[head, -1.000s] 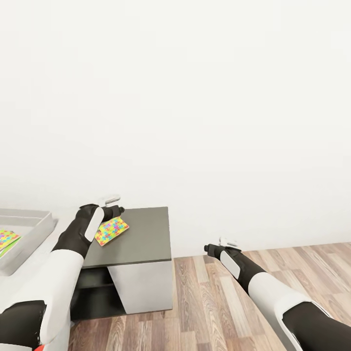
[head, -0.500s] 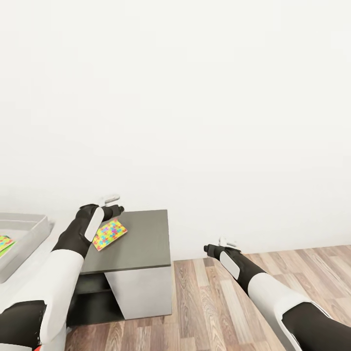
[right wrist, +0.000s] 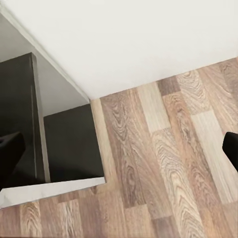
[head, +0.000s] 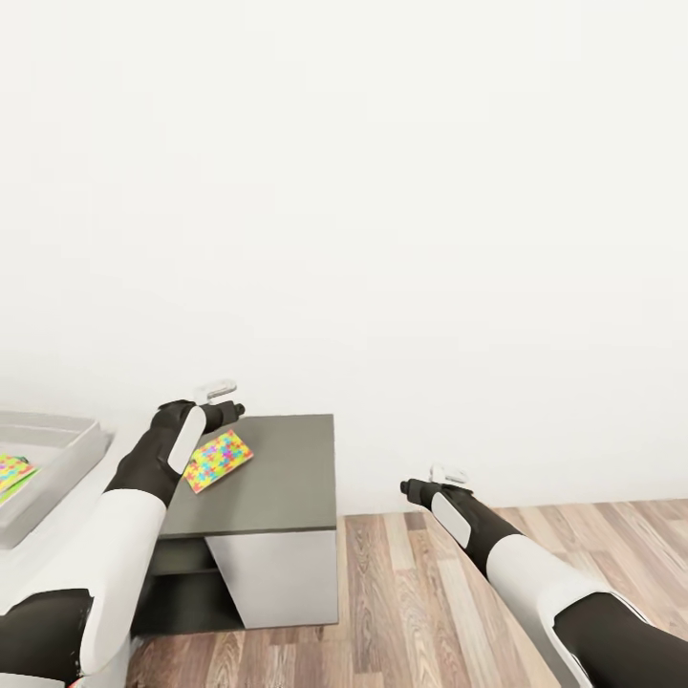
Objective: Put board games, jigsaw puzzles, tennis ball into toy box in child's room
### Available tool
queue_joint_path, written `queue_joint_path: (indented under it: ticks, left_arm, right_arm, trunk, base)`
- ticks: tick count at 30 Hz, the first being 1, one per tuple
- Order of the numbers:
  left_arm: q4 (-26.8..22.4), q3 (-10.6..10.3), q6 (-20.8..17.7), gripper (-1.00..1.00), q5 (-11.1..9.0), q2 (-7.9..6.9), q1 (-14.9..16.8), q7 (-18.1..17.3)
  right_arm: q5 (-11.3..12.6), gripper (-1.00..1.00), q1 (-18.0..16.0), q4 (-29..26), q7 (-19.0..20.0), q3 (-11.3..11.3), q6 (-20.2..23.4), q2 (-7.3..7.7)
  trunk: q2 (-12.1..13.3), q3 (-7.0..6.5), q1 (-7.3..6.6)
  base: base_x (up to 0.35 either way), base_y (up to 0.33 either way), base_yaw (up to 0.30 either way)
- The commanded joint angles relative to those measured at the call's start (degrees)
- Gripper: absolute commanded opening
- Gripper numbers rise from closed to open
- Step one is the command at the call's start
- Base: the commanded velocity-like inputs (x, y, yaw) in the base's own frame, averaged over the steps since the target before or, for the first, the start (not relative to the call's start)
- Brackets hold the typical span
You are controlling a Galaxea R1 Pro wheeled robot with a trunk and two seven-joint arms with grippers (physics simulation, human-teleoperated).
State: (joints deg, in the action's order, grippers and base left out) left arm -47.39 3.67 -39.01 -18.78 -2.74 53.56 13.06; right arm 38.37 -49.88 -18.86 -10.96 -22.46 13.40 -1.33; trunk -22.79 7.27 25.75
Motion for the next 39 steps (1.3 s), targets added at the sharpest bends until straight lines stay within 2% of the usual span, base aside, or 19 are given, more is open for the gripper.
queue_joint_path:
  ticks: [1,10,25,31,39]
  left_arm:
    - [-0.07,-0.01,-0.22,1.0,-0.59,0.03,0.05,0.45]
    - [-0.07,0.02,-0.2,1.0,-0.58,0.1,0.05,0.39]
    - [-0.07,0.0,-0.19,1.0,-0.55,0.11,0.05,0.39]
    - [-0.07,0.0,-0.19,1.0,-0.55,0.11,0.05,0.39]
    - [-0.07,0.0,-0.19,1.0,-0.55,0.11,0.05,0.39]
  right_arm:
    - [0.48,1.0,-0.05,-0.13,-0.45,-0.48,0.22,0.06]
    - [0.48,1.0,-0.05,-0.13,-0.46,-0.55,0.22,0.12]
    - [0.48,1.0,-0.05,-0.13,-0.4,-0.53,0.22,0.21]
    - [0.43,1.0,-0.05,-0.13,-0.32,-0.56,0.22,0.27]
    - [0.44,1.0,-0.05,-0.13,-0.23,-0.57,0.47,0.28]
  trunk:
    - [-0.13,0.13,0.04]
    - [-0.13,0.13,0.04]
    - [-0.13,0.13,0.04]
    - [-0.13,0.13,0.04]
    - [-0.13,0.13,0.04]
  base:
    - [0.003,-0.251,0.248]
    - [0.001,-0.165,0.255]
    - [0.0,-0.113,0.075]
    - [0.0,-0.034,0.209]
    - [0.0,-0.005,0.05]
